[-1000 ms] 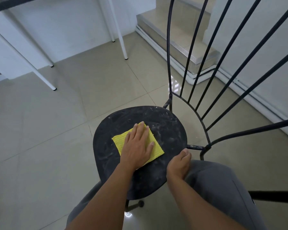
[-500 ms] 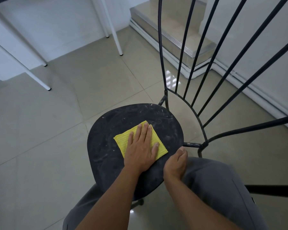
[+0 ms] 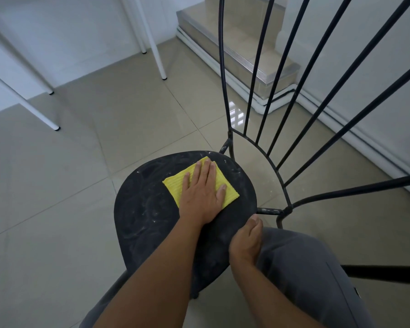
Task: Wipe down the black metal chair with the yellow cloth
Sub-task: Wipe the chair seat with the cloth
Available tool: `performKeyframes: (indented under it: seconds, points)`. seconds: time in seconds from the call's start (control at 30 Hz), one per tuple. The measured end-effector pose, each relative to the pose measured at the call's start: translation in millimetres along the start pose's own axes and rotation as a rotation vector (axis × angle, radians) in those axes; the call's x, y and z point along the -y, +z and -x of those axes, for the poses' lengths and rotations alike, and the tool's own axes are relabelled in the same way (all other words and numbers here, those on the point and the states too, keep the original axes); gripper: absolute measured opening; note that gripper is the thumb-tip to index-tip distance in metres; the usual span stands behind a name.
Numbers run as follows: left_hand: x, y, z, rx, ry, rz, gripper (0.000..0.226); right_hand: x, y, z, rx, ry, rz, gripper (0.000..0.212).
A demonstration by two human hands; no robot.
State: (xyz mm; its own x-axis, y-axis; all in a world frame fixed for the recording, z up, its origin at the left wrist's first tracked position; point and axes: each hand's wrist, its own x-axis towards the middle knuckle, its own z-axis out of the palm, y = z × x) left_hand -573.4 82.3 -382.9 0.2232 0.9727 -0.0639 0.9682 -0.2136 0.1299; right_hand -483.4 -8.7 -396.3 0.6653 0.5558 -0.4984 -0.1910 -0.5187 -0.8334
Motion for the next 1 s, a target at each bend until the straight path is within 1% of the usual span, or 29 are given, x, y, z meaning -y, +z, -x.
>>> performKeyframes:
  seconds: [0.2, 0.37, 0.5, 0.67, 0.8, 0.9, 1.0]
  points:
    - [35.7, -2.8, 29.3, -0.009, -0.091, -0.024, 0.072, 13.7, -3.2, -4.7, 0.058, 0.081, -0.041, 0.054]
    - [27.8, -4.1, 45.1, -0.006, -0.085, -0.039, 0.078, 18.4, -2.4, -10.4, 0.022, 0.039, 0.010, 0.060]
    - [12.0, -2.2, 48.3, 0.014, -0.042, -0.044, 0.079, 14.1, 0.0, -10.1, 0.011, 0.027, 0.018, 0.060]
    - [-15.0, 2.9, 32.2, 0.007, 0.016, -0.012, 0.079, 12.8, -0.2, -12.5, 0.003, 0.006, -0.013, 0.058]
    - [-34.4, 4.7, 10.5, -0.005, 0.071, -0.005, 0.078, 10.8, 0.7, -15.1, 0.000, 0.032, -0.043, 0.055]
    - [-38.6, 5.3, -9.0, -0.007, 0.099, -0.005, 0.077, 8.4, 2.0, -15.8, 0.002, 0.054, -0.055, 0.057]
    - [-34.0, 3.1, -29.2, -0.016, 0.093, 0.003, 0.076, 8.5, 1.8, -16.3, 0.019, 0.057, -0.080, 0.054]
